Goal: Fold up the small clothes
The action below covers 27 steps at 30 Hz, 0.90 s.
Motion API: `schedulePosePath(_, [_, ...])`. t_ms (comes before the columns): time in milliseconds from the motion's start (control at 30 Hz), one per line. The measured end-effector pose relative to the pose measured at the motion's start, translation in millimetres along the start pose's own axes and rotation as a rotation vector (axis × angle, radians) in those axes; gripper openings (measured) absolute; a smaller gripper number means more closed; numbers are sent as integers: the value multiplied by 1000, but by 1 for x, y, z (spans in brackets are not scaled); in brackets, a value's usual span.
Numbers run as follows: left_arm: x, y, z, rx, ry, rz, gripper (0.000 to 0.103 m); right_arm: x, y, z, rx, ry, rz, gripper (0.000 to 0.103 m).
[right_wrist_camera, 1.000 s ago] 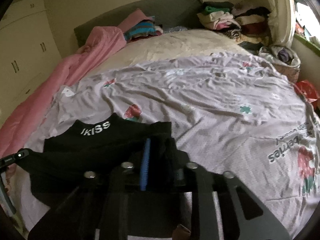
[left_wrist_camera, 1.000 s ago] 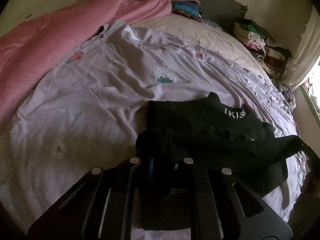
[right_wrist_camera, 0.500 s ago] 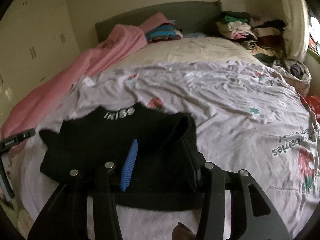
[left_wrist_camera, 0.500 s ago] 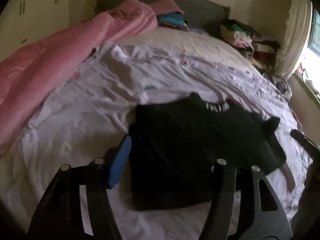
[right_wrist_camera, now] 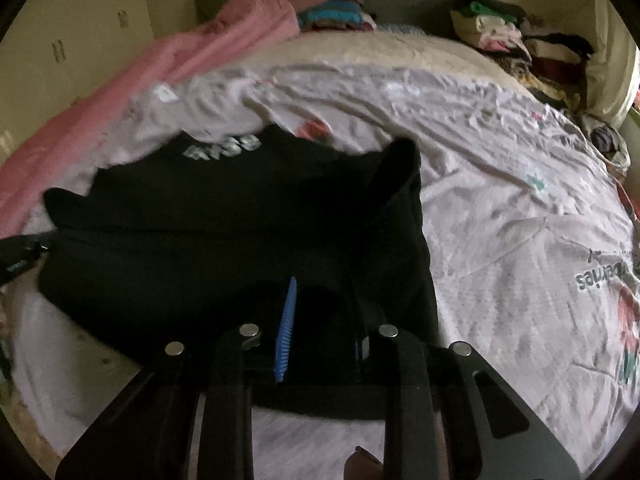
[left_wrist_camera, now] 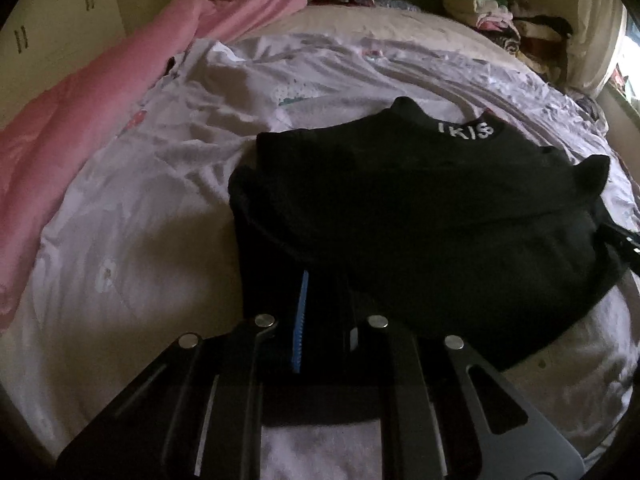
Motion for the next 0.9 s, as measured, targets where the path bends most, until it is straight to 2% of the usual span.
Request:
schedulePosePath(267, [-23, 4, 26, -22, 16, 7, 8, -29, 2, 33, -25, 13, 37, 22])
schedulePosePath(367, [-31, 8, 33, -4, 13, -24, 9, -42, 2, 39, -24, 7, 43, 22])
schedulePosePath(533, [-52, 20, 37, 7, -15, -75, 17, -65, -2, 52, -26, -4, 65, 22])
schedulePosePath(700, [-75, 41, 25, 29, -117, -177, 20, -86, -11, 60, -27, -36, 108, 22])
schedulePosePath(800, [-78, 55, 16, 31, -163, -226, 24, -92, -24, 58, 6, -55, 131, 22])
schedulePosePath(833, [-76, 58, 15, 34, -161, -235, 24, -93, -29, 56, 17, -64, 142, 23])
schedulePosePath(900, [-71, 66, 21, 40, -141, -255, 29, -93, -39, 53, 31, -76, 157, 37])
Point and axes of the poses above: each gripper's, at about its wrist camera, not at the fingertips, and z roughly the way its jaws point, y to its left, x to its underside, the point moved 7 cm from there along z, roughly the way its jaws point, and after that the axes turned 5 degrees about x, right-handed, at the moved point
